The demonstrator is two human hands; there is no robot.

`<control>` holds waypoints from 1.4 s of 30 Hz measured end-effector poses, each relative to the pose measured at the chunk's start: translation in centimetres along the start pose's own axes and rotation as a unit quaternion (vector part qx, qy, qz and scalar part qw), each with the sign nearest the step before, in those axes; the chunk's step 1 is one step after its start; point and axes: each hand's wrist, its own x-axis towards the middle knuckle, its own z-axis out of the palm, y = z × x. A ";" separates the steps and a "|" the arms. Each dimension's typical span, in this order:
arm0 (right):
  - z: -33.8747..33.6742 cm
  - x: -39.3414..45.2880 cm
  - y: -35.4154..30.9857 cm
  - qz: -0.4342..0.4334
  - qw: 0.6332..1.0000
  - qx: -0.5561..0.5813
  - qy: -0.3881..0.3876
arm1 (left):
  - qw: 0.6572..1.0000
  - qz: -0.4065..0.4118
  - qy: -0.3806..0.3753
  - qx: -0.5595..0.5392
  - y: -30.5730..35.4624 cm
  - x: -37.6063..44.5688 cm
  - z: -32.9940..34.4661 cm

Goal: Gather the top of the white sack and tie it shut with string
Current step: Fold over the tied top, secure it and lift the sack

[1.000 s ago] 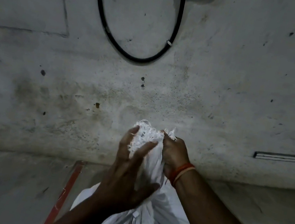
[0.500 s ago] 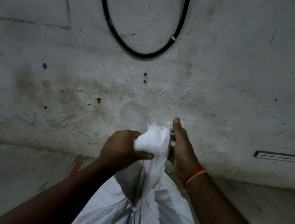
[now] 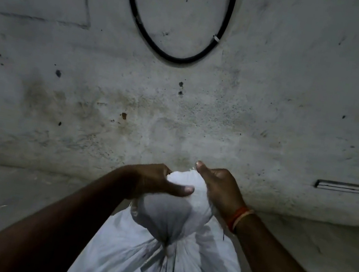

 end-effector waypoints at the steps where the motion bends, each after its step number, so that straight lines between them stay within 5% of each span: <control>1: -0.3 0.0 -0.3 -0.002 0.999 -0.037 -0.009 | 0.998 -0.015 -0.015 -0.051 -0.2 0.1 0.1; 4: -1.1 -0.4 -0.6 -0.041 0.992 -0.116 -0.033 | 0.983 -0.047 -0.050 -0.168 -0.9 0.4 0.3; 8: -1.6 -1.9 0.4 -0.067 0.990 -0.019 -0.126 | 0.953 -0.046 -0.116 -0.275 -1.5 0.7 0.2; 10: -1.2 -2.0 1.8 -0.073 0.978 -0.002 -0.198 | 0.952 -0.052 -0.127 -0.275 -1.7 1.0 0.2; 13: -0.7 -1.2 3.0 -0.005 0.980 -0.015 -0.200 | 0.966 -0.089 -0.135 -0.201 -1.5 1.1 0.3; 15: -0.4 -0.8 2.5 0.045 0.984 -0.021 -0.170 | 0.986 -0.118 -0.070 -0.097 -1.1 1.2 0.3; 18: -0.2 -0.4 1.6 0.069 0.993 -0.003 -0.097 | 0.985 -0.074 0.126 0.088 -1.1 1.3 0.7; 22: -0.1 0.4 2.0 0.127 0.991 -0.011 -0.041 | 0.887 0.124 0.329 0.301 -2.4 -2.3 4.0; 24: 0.4 0.2 1.9 0.171 0.984 0.033 -0.040 | 0.846 0.158 0.337 0.381 -2.9 -4.0 6.1; 32: 1.0 0.2 2.9 0.191 0.941 0.241 -0.140 | 0.908 0.176 0.238 0.296 -6.1 0.2 6.2; 37: 0.2 -0.5 4.5 0.157 0.939 0.295 -0.076 | 0.937 0.147 0.241 0.207 -6.4 2.1 3.5; 42: 0.4 -2.1 6.4 0.220 0.934 0.278 -0.052 | 0.953 0.129 0.236 0.141 -6.8 2.3 3.9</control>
